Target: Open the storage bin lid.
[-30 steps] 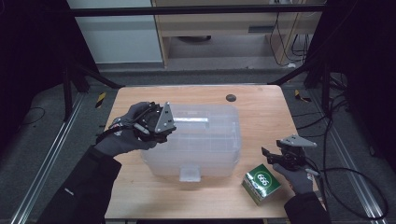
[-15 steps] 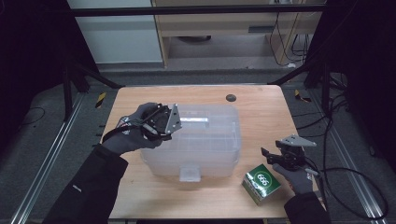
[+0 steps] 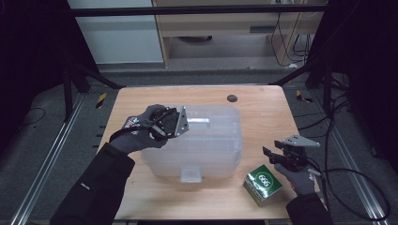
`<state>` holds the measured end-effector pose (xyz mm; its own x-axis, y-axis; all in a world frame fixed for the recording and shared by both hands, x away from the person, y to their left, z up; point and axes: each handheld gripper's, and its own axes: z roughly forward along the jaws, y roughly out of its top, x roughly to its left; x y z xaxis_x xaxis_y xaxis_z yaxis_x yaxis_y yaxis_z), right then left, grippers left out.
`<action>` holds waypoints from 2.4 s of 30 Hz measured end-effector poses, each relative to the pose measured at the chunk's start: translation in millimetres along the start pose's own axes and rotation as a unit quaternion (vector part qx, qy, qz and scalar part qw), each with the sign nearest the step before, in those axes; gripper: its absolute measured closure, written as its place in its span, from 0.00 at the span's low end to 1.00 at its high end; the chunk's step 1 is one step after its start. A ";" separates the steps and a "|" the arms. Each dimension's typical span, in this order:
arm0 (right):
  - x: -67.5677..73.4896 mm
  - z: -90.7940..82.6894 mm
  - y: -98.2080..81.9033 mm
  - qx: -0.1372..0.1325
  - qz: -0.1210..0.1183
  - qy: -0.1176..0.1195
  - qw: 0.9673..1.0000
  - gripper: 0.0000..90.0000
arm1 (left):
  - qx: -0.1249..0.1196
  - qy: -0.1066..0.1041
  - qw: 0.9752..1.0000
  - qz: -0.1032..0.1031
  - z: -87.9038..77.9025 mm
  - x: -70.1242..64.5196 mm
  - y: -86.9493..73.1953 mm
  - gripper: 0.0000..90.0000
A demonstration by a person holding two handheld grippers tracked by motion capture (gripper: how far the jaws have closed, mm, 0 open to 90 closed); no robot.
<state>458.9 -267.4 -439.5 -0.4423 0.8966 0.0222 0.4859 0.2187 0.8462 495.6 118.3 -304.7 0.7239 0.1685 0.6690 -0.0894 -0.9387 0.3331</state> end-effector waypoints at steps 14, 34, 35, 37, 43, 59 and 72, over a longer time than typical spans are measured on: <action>21.7 -17.7 20.7 -0.009 -0.014 0.042 0.999 0.76 | 0.032 0.024 0.998 0.048 1.9 -4.4 6.4 0.80; 46.5 -29.3 33.7 -0.014 -0.027 0.097 0.995 1.00 | 0.020 0.034 0.999 0.033 3.0 0.2 5.6 0.80; 46.9 -28.7 33.5 -0.015 -0.027 0.100 0.995 1.00 | 0.019 0.038 0.999 0.032 3.0 0.5 5.7 0.79; 47.9 -27.4 32.8 -0.015 -0.026 0.100 0.995 1.00 | 0.016 0.043 0.999 0.025 3.4 2.4 5.9 0.79; 48.0 -23.8 29.6 -0.016 -0.020 0.105 0.994 1.00 | 0.013 0.052 0.999 0.008 4.1 10.7 5.4 0.78; 55.9 -18.2 25.8 -0.024 -0.022 0.122 0.992 1.00 | 0.002 0.072 0.997 -0.028 10.1 25.0 6.3 0.76; 65.8 -16.9 29.5 -0.043 -0.019 0.143 0.989 1.00 | 0.003 0.073 0.996 -0.052 15.1 37.0 7.9 0.75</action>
<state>431.4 -208.5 -404.1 -0.6608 0.7394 0.1285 0.4034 0.2055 0.8916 531.9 112.6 -287.3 0.6211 0.3063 0.7214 -0.0147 -0.9158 0.4014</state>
